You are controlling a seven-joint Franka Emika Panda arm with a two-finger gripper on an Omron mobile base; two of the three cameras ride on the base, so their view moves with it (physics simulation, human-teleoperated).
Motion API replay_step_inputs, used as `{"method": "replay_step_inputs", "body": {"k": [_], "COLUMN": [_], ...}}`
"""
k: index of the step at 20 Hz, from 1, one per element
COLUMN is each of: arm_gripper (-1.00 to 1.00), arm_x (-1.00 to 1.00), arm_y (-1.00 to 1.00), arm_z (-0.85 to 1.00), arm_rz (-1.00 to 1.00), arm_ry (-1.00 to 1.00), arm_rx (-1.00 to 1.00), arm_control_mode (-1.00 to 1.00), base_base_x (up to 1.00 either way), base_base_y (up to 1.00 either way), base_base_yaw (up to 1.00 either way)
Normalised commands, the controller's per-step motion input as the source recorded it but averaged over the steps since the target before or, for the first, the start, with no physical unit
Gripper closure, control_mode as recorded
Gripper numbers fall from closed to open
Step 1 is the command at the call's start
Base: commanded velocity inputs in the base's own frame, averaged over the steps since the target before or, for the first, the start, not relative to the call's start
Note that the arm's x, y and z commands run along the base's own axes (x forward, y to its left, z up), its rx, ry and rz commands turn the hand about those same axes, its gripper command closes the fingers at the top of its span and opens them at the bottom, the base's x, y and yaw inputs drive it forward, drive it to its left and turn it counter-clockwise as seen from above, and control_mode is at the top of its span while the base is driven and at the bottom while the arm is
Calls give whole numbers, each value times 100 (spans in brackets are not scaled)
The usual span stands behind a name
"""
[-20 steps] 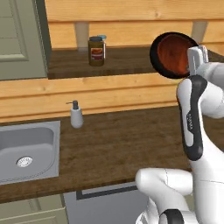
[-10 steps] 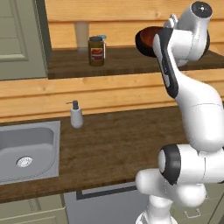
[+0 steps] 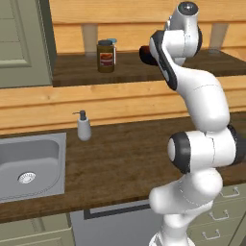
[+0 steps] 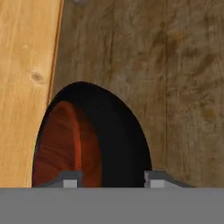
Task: Pick up the bowls on the counter and stack them on top of one another in the open cabinet. Place the smaller bowl on top of the larger bowl.
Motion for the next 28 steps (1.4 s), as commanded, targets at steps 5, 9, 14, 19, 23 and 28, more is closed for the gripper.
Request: {"method": "replay_step_inputs", "body": {"k": [5, 9, 14, 19, 23, 28], "arm_gripper": [-100, -100, -100, -100, -100, -100], "arm_x": [-60, -100, -100, -100, -92, -44], "arm_y": [-59, -100, -98, -80, -69, -1], "arm_z": [-4, -2, -80, -100, -100, -60], "arm_rz": [1, 0, 0, 0, 16, 26], "arm_ry": [-32, -34, -9, 2, 2, 1], "arm_rx": [7, 17, 7, -4, -6, -11], "arm_control_mode": [-100, -100, -100, -100, -100, -100], "base_base_x": [0, 0, 0, 0, 0, 0], "base_base_y": [0, 0, 0, 0, 0, 0], "base_base_yaw": [0, 0, 0, 0, 0, 0]}}
